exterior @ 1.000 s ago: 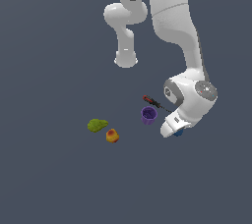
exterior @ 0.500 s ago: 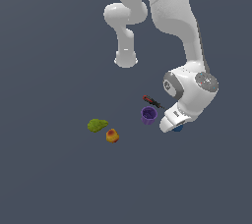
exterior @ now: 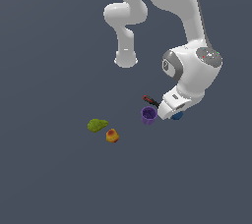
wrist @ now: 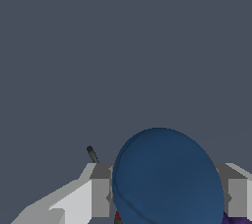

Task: Pick up a designated object from a clutter of objects.

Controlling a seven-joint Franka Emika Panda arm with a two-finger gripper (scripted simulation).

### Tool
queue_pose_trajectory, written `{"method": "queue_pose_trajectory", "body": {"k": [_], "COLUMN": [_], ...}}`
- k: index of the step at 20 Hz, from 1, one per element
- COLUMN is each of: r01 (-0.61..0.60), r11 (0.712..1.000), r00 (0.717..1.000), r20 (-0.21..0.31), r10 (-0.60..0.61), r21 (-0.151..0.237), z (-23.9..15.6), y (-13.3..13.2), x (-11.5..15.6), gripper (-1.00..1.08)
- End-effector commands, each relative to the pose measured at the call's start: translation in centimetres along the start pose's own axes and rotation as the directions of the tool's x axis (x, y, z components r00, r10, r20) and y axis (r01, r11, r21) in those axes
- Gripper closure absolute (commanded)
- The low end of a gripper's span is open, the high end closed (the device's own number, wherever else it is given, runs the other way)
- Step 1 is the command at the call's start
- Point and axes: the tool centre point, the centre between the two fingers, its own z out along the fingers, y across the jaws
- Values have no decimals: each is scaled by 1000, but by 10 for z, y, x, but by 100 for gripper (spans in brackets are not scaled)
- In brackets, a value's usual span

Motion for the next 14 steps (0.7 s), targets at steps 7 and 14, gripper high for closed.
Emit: {"method": "queue_pose_trajectory", "body": {"k": [7, 14], "r01": [0, 1], "r11": [1000, 1000], "r00": [1000, 1000], "r20": [-1, -2], "r10": [0, -1], "r21": [0, 2], "z": [-74, -140], "y": [5, 9], "x": [-33, -61], "gripper": [108, 108]}}
